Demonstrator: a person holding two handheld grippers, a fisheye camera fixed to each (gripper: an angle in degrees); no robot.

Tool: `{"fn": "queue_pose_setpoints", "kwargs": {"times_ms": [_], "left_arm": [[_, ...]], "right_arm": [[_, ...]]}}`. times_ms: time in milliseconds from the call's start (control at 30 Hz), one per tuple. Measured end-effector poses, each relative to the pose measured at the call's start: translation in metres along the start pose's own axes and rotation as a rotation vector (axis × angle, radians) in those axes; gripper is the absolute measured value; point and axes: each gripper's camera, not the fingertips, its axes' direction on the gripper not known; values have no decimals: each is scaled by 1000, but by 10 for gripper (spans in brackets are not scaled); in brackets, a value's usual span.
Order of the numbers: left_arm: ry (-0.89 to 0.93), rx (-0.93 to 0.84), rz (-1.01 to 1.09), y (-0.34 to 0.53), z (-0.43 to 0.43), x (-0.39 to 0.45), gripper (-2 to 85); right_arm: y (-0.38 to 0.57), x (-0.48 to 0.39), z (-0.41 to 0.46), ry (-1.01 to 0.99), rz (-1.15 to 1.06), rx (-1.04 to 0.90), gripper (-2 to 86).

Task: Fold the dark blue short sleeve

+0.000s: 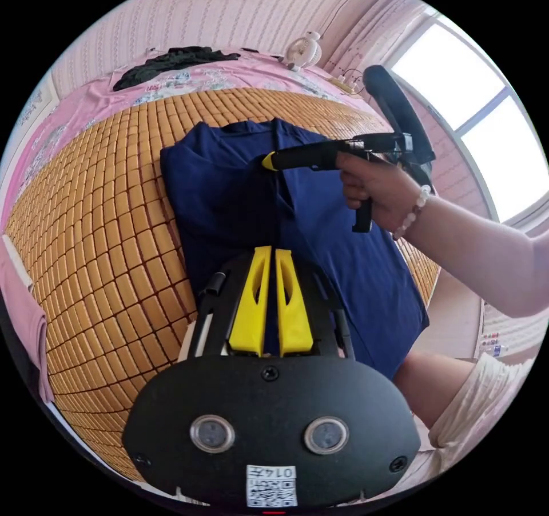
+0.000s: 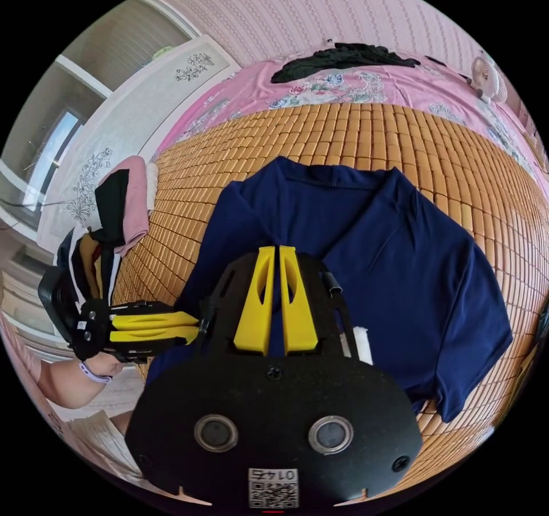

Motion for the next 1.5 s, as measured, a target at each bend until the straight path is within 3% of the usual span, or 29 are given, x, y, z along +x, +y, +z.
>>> {"fn": "queue_pose_setpoints", "kwargs": {"times_ms": [100,167,400,567,733,1033,1333,1433,1500], "left_arm": [[12,21,17,-3,-5,5,11],[26,-70,10,-8,16,6,39],[57,-130,69,-24,24,17,65],[81,-94,136,-37,-8,37,60],[142,-87,235,-72,1,68,53],[318,-47,472,-194,64,167,59],[196,-30,556,-280,141,259,74],[108,-129,630,-277,169,280,27],[14,-62,671,-268,167,280,1]], "right_arm": [[9,11,2,13,19,-57,18],[18,22,0,3,77,-93,23],[65,44,-61,25,124,-13,52],[130,59,-130,201,177,131,60],[201,119,-183,372,467,229,83],[225,176,-189,182,652,271,66],[243,193,-206,55,658,267,20],[249,197,-211,21,649,272,17],[249,194,-215,37,618,262,15]]}}
